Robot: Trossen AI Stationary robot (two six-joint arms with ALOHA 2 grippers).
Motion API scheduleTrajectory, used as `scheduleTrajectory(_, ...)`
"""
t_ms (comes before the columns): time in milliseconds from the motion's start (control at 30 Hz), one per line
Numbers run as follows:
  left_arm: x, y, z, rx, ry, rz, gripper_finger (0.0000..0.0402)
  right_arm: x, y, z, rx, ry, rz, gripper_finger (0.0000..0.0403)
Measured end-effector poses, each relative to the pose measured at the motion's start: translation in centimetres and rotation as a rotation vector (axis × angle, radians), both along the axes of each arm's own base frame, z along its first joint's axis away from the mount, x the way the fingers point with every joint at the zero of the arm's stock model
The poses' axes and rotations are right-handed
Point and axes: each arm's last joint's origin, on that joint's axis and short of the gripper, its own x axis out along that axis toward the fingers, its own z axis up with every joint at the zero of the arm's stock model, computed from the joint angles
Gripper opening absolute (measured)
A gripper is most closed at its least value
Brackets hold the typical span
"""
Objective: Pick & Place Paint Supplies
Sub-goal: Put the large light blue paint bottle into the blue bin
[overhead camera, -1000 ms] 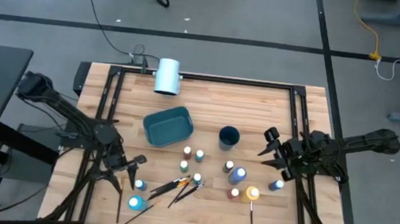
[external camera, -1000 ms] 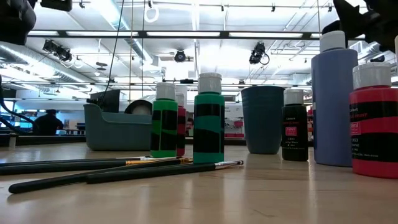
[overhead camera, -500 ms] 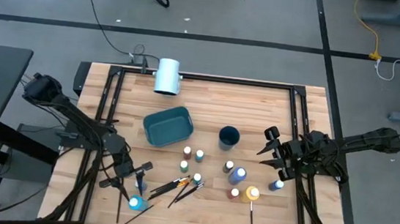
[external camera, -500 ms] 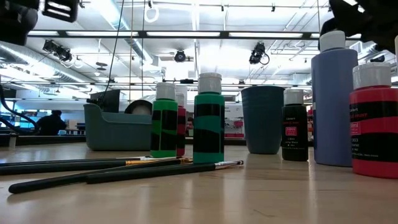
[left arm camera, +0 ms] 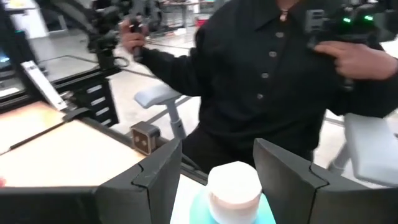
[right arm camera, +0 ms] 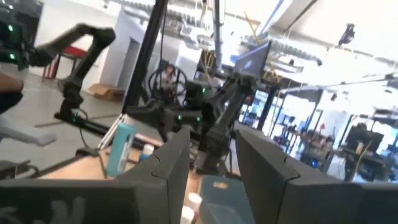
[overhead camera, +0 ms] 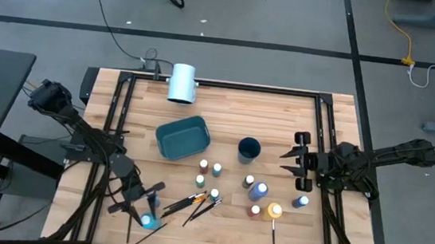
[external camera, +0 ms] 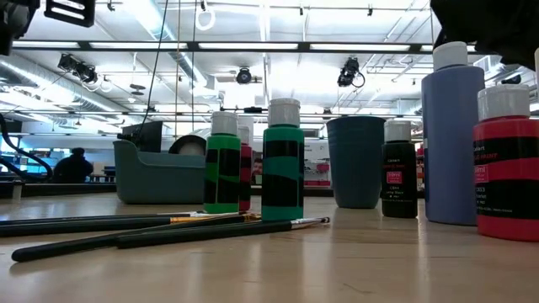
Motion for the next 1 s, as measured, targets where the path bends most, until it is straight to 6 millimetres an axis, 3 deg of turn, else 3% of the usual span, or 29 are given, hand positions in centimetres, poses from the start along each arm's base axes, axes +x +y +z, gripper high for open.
scheduleTrajectory(700, -0.53, -0.51, -0.87, 0.061, 0.067, 0.029, 0.0207, -0.03, 0.0, 0.1, 0.007, -0.009, 0.005, 0.0135)
scheduleTrajectory(1000, -0.53, -0.52, -0.85, 0.065, 0.059, 0.028, 0.0129, -0.03, 0.0, 0.1, 0.007, -0.009, 0.005, 0.0135)
